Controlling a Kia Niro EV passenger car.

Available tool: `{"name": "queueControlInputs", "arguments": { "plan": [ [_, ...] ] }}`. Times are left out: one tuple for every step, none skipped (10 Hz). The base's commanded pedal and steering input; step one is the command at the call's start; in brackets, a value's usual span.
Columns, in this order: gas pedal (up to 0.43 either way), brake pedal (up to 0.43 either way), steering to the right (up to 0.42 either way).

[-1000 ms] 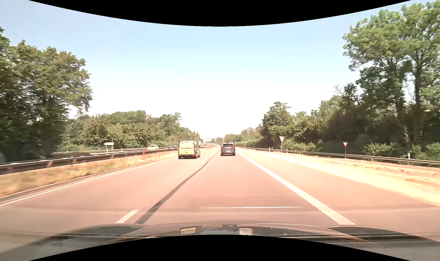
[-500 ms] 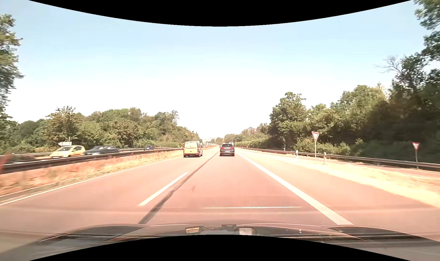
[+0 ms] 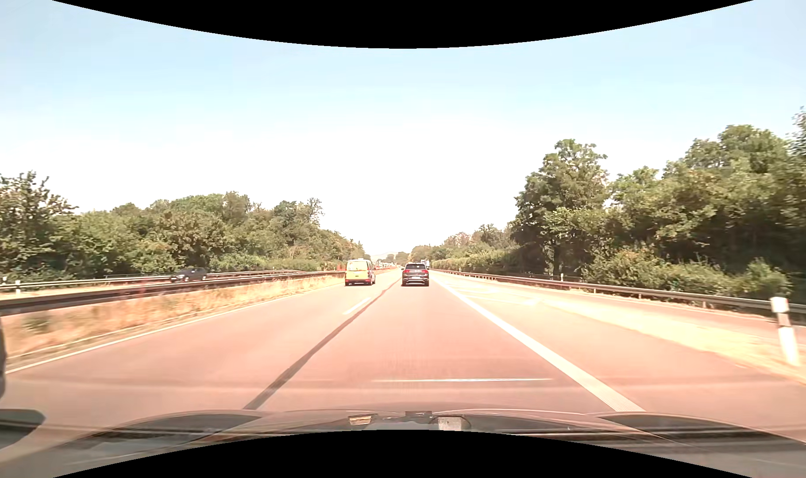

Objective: Follow the waypoints while adhering to traffic rules and regulations

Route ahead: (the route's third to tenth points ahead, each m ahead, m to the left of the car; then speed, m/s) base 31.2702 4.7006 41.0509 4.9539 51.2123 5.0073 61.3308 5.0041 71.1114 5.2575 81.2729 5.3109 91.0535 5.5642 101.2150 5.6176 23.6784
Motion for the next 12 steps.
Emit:
{"name": "queueControlInputs", "arguments": {
  "plan": [
    [0.087,0.000,-0.001],
    [0.087,0.000,-0.001],
    [0.087,0.000,0.000],
    [0.087,0.000,0.000],
    [0.087,0.000,0.000],
    [0.087,0.000,-0.001],
    [0.087,0.000,0.000],
    [0.087,0.000,0.000],
    [0.087,0.000,0.000],
    [0.087,0.000,0.000],
    [0.087,0.000,0.000],
    [0.087,0.000,0.000]
  ]
}}
